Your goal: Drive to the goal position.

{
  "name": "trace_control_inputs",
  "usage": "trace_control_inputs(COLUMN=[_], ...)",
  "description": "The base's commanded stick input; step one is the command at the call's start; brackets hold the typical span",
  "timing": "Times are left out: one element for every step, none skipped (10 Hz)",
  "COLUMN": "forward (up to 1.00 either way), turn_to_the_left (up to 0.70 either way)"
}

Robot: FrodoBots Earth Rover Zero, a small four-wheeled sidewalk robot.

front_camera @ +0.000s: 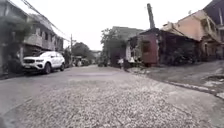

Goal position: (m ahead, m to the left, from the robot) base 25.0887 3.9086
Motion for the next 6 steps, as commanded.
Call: trace_control_inputs(forward=[1.00, 1.00, 1.00, 1.00, 1.00, 1.00], turn_to_the_left=[0.06, 0.23, 0.27, 0.27, 0.27, 0.27])
